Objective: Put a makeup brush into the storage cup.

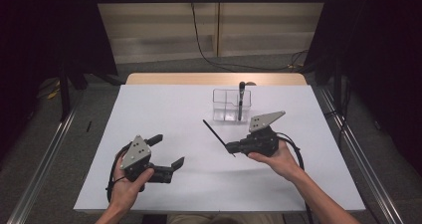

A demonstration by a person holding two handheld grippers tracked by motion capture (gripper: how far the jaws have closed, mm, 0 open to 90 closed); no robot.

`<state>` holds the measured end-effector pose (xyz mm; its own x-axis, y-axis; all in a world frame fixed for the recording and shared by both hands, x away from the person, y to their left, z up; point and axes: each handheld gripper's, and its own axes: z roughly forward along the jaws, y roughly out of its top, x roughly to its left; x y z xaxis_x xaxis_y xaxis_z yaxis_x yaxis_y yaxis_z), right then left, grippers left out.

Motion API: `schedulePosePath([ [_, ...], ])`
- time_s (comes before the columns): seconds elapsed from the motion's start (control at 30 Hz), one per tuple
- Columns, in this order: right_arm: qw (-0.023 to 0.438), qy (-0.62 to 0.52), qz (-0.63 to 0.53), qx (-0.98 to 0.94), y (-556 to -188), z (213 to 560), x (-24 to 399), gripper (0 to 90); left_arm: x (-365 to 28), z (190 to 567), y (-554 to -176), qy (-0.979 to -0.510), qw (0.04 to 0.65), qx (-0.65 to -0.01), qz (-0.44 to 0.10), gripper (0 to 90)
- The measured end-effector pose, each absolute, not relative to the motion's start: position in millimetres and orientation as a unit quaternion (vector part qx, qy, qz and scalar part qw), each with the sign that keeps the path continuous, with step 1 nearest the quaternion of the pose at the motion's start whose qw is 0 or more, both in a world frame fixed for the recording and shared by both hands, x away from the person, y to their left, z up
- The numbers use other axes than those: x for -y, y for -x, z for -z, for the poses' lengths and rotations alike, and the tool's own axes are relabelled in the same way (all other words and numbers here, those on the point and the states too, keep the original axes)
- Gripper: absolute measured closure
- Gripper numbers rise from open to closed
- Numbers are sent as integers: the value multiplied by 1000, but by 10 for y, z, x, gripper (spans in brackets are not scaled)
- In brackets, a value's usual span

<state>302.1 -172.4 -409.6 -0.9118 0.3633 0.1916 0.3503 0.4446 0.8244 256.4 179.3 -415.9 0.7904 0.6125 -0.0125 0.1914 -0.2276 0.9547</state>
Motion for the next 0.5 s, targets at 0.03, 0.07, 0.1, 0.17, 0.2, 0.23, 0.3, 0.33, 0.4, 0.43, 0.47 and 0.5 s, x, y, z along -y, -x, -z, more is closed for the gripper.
schedulePosePath([
  [0.03, 5, -208, -481, -852, -3027, 4090, 1712, 861, -1782, 4158, -2571, -762, 562, -264, -186, 25],
  [0.07, 3, -207, -480, -852, -3032, 4088, 1696, 861, -1764, 4160, -2577, -762, 562, -263, -184, 25],
  [0.1, 1, -204, -476, -856, -3038, 4088, 1681, 861, -1748, 4158, -2585, -766, 560, -258, -182, 25],
  [0.17, -3, -201, -467, -861, -3053, 4098, 1654, 861, -1721, 4158, -2588, -769, 558, -254, -180, 25],
  [0.2, -5, -200, -464, -863, -3061, 4104, 1643, 861, -1706, 4160, -2590, -771, 558, -251, -178, 25],
  [0.23, -5, -198, -460, -866, -3067, 4108, 1631, 861, -1688, 4165, -2592, -772, 558, -251, -174, 25],
  [0.3, -9, -194, -451, -871, -3070, 4106, 1610, 861, -1670, 4167, -2598, -775, 556, -247, -172, 25],
  [0.33, -10, -191, -448, -873, -3070, 4101, 1602, 861, -1662, 4168, -2603, -777, 556, -242, -170, 25],
  [0.4, -13, -187, -443, -876, -3068, 4081, 1582, 861, -1645, 4166, -2603, -777, 556, -243, -166, 25],
  [0.43, -14, -186, -441, -878, -3067, 4073, 1575, 861, -1639, 4163, -2609, -779, 556, -239, -164, 25],
  [0.47, -14, -182, -437, -880, -3069, 4065, 1563, 861, -1634, 4156, -2612, -779, 556, -239, -164, 25],
  [0.5, -13, -177, -431, -885, -3072, 4059, 1550, 861, -1633, 4148, -2619, -781, 555, -236, -160, 25],
])
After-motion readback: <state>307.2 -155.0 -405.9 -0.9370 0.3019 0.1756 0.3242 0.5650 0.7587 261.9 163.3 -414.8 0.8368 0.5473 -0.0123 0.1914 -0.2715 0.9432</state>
